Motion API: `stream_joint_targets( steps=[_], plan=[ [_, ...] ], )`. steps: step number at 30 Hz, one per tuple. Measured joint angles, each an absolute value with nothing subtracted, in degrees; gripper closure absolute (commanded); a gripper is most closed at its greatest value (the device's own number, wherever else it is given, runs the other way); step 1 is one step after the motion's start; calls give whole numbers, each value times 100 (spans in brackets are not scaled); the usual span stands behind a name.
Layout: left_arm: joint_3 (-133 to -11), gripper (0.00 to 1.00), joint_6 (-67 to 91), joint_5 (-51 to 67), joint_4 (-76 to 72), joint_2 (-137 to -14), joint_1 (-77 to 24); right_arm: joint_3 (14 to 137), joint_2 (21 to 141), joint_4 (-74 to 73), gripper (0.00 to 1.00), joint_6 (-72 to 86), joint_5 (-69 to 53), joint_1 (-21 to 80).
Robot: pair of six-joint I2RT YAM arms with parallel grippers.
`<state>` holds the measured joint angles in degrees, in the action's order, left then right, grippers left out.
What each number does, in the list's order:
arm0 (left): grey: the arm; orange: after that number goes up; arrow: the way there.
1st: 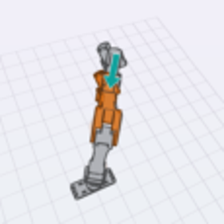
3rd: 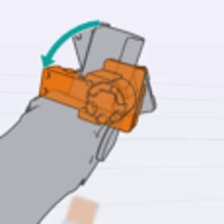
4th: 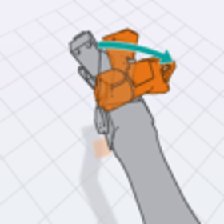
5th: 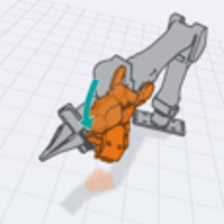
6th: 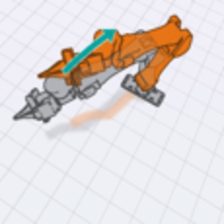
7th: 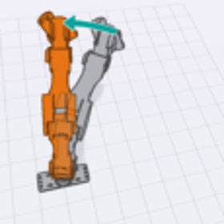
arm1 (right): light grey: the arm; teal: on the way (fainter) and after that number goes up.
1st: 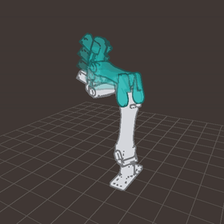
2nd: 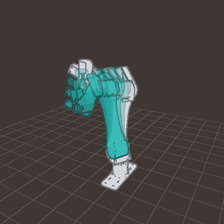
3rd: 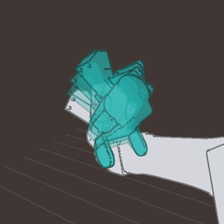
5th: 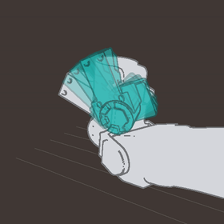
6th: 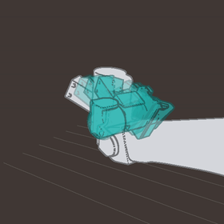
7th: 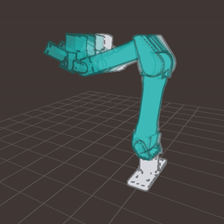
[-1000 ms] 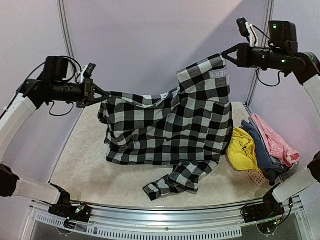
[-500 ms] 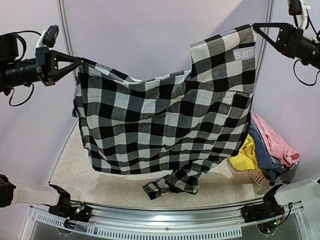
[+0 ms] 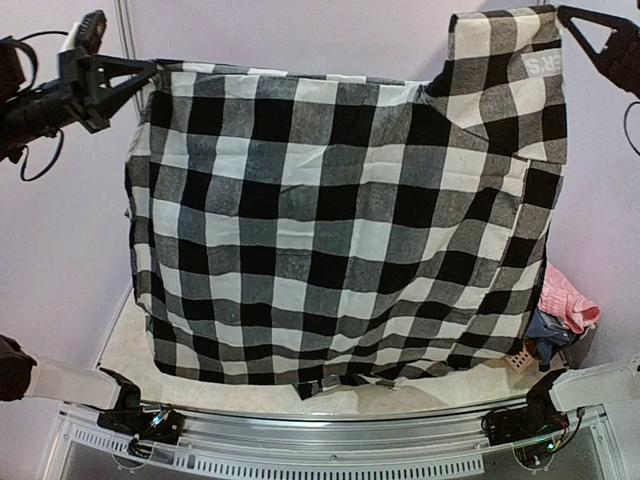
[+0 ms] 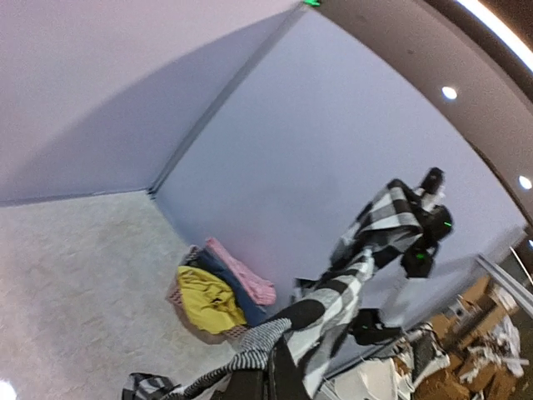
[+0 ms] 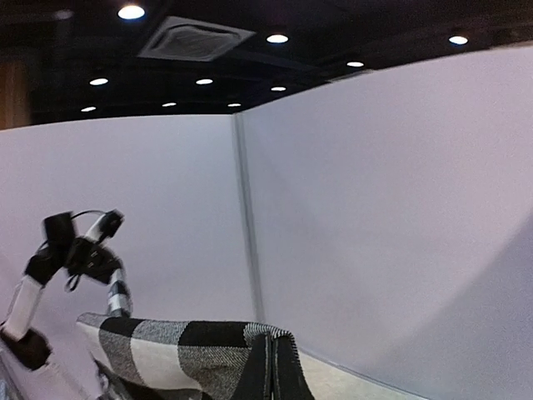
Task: Fold and stack the mixed laundry pile
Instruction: Flatten out the crumpled shirt at the center of the board.
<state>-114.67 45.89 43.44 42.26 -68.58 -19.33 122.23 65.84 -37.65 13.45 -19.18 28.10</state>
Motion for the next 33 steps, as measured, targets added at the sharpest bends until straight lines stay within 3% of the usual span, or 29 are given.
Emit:
stream_joint_targets(
  steps=[4, 9, 15, 33],
  plan=[
    [-11002, 100, 4342, 3520, 4722, -7373, -1741, 11727, 7118, -3651, 100, 1509, -423, 2805],
    [-9955, 100, 4171, 2961, 4856, -8093, -1629, 10571, 8014, -3454, 100, 1603, 202, 2805],
    [-9815, 100, 3846, 2759, 4932, -8429, -1533, 10064, 8493, -3398, 100, 1529, 270, 2805],
    [-10009, 100, 3035, 3282, 4873, -8226, -1396, 9953, 8101, -1949, 100, 572, -556, 2805]
  ],
)
